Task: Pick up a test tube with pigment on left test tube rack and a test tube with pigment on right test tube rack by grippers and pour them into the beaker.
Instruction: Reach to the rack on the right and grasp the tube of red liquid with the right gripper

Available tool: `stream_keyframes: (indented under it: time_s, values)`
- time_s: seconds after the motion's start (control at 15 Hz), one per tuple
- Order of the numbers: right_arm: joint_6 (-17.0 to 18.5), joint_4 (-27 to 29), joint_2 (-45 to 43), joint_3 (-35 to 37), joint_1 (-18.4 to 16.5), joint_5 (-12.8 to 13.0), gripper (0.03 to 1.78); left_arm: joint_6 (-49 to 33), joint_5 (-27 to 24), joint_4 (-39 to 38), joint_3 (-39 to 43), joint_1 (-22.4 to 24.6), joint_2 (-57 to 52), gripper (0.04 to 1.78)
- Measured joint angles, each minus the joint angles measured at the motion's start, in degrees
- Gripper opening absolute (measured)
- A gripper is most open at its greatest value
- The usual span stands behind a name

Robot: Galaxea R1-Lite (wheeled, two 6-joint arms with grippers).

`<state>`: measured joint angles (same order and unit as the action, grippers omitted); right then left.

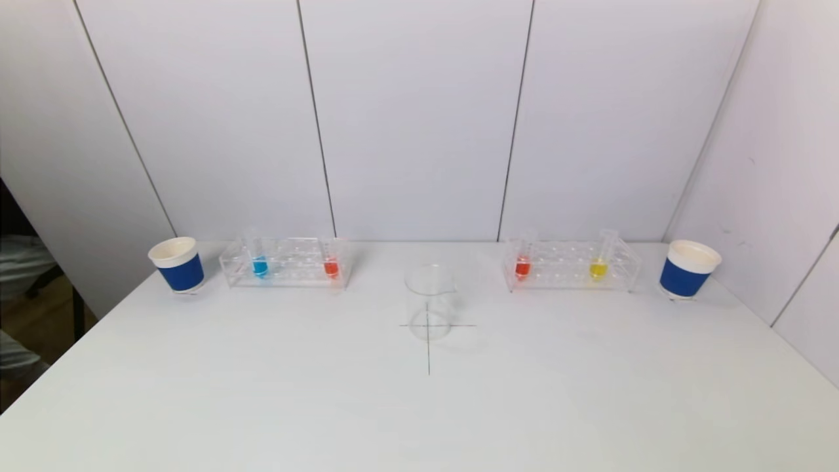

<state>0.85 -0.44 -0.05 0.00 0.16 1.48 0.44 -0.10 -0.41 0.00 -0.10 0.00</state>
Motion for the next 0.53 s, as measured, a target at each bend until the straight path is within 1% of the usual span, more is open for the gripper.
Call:
stream_keyframes:
  time_s: [0.53]
  values:
    - [0.02, -0.02, 0.00, 0.00, 0.00, 0.00, 1.77, 0.00, 0.00, 0.00, 0.00, 0.00, 0.00, 1.76]
